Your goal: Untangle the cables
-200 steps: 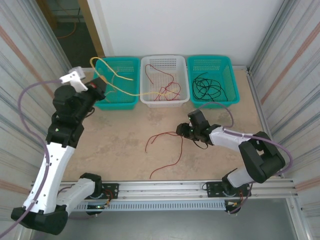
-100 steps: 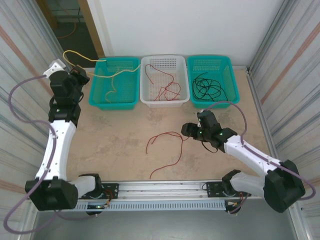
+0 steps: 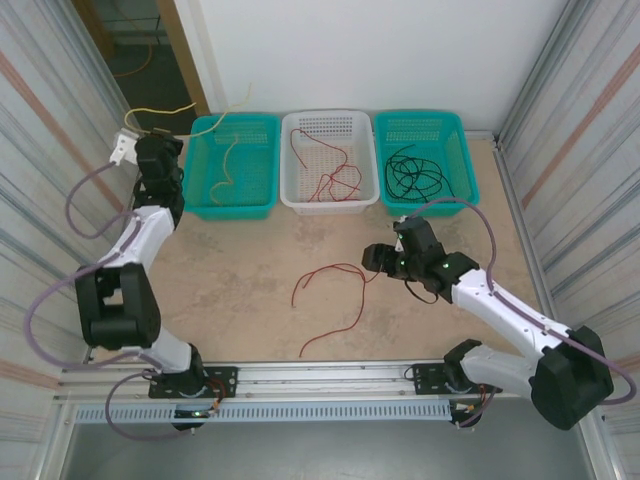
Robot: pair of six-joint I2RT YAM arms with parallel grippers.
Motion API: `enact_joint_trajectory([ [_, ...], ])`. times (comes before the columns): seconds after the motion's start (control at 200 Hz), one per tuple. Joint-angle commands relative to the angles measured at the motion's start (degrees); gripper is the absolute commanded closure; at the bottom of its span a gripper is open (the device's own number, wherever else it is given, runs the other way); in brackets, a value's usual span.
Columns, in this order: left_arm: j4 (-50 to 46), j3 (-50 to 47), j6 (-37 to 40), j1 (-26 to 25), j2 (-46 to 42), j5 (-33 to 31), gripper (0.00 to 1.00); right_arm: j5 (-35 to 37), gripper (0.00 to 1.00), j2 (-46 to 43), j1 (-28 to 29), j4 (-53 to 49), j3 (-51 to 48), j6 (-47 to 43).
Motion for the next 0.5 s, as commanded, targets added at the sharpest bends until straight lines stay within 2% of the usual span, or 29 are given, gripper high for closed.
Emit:
enact_joint_trajectory([
  [0.0, 7.2, 1.1, -7.6, -0.3, 4.6, -1.3, 1.0, -1.5, 0.31, 1.9, 0.2, -0.1, 2.0, -2.1],
  [0.085, 8.4, 1.6, -6.4, -1.6, 7.1, -1.6, 1.0, -1.9, 0.31, 2.4, 0.0, 0.0, 2.3, -2.3],
  [0.215, 5.0, 2.5, -3.9, -3.3, 9.5, -0.2, 1.0, -2.4, 0.31, 2.0, -0.7, -0.2, 2.7, -2.4],
  [0.251, 4.3, 1.9, -3.6, -3.7, 9.8, 0.7, 0.86, -2.5, 0.31, 1.9, -0.8, -0.3, 2.9, -2.5],
  [0.296, 3.6, 0.7, -3.1, -4.4, 9.6, 1.4, 0.57, -2.6, 0.31, 1.7, -1.1, -0.5, 3.1, -2.6],
  [0.341, 2.3, -0.8, -2.5, -5.3, 8.7, 1.1, 0.38, -2.6, 0.31, 1.4, -1.3, -0.7, 3.2, -2.7],
  [0.391, 0.6, -2.2, -0.8, -6.0, 7.2, 0.6, 0.05, -2.7, 0.31, 1.1, -1.4, -0.9, 3.4, -2.7],
  [0.416, -0.4, -2.5, 0.5, -6.3, 6.3, 0.6, 0.01, -2.7, 0.31, 0.8, -1.4, -1.1, 3.6, -2.7],
  [0.496, -5.6, -2.3, 3.8, -7.2, 3.3, 0.9, 0.01, -2.8, 0.31, 0.0, -1.3, -1.3, 3.6, -2.5],
])
